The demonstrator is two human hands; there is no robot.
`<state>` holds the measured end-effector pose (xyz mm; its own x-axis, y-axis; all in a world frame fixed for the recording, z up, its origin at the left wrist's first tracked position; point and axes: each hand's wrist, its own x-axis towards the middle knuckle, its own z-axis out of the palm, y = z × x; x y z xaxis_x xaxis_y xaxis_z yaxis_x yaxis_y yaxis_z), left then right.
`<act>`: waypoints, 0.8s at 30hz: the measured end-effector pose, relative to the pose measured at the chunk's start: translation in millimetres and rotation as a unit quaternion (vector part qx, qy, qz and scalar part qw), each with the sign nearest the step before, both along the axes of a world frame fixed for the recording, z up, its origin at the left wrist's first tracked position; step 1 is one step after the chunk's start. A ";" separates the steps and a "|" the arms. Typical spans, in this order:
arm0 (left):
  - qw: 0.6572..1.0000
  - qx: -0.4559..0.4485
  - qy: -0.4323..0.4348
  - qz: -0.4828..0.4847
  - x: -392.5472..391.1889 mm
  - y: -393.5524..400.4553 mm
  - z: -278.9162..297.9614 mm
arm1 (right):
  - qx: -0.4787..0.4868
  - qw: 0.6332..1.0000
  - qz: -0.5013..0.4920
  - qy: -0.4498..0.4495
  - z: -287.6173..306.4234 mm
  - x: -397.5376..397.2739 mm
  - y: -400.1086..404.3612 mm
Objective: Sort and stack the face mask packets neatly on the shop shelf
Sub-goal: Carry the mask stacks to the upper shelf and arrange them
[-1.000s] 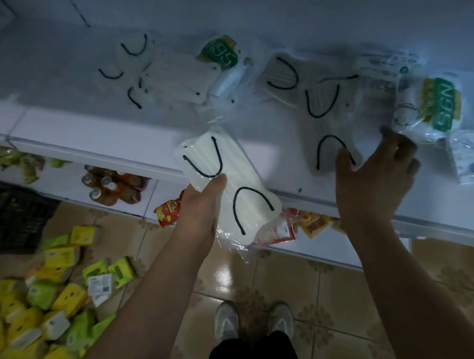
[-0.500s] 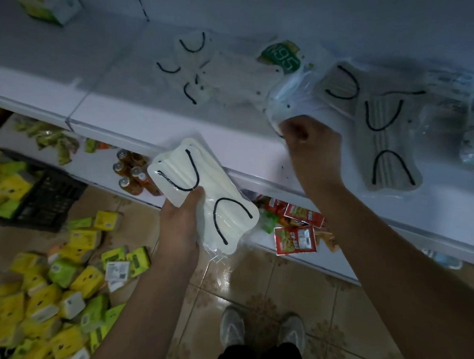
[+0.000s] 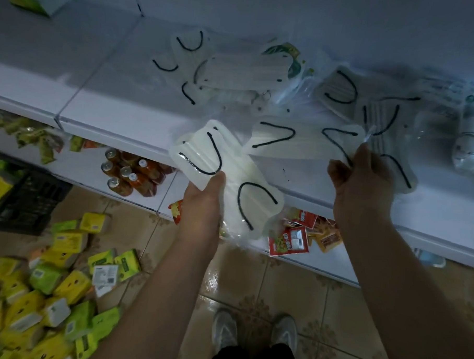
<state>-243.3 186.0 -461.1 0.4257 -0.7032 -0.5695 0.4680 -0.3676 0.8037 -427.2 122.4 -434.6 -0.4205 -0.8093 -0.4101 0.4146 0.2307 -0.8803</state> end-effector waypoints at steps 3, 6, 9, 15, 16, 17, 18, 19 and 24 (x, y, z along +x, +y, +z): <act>1.000 0.009 0.006 -0.008 -15.3 -5.6 1.9 | 0.045 0.992 0.086 0.081 -2.3 19.1 15.9; 0.998 0.013 0.050 0.022 -15.0 -11.8 3.1 | 0.081 0.953 0.172 0.235 -8.9 35.3 32.1; 0.998 0.009 0.057 0.011 -3.7 -16.6 6.8 | 0.067 0.889 0.263 0.370 -7.3 50.3 39.7; 0.998 0.013 -0.018 0.053 35.8 -26.6 1.3 | -0.100 0.757 0.292 0.575 -8.1 77.0 -10.7; 0.998 0.021 -0.024 0.057 42.8 -27.4 -0.7 | -0.154 0.694 0.260 0.653 -13.3 79.9 -33.0; 0.998 0.022 -0.030 0.055 47.0 -27.0 0.0 | -0.183 0.627 0.248 0.715 -16.4 83.1 -57.5; 0.998 0.018 -0.036 0.054 50.6 -26.1 -2.2 | -0.188 0.574 0.258 0.754 -20.0 86.0 -83.6; 0.997 0.013 -0.042 0.058 53.9 -25.0 -4.7 | -0.188 0.538 0.278 0.773 -22.5 89.2 -107.8; 0.997 0.006 -0.027 0.077 68.5 -19.9 -10.6 | -0.147 0.498 0.311 0.796 -24.0 98.4 -146.4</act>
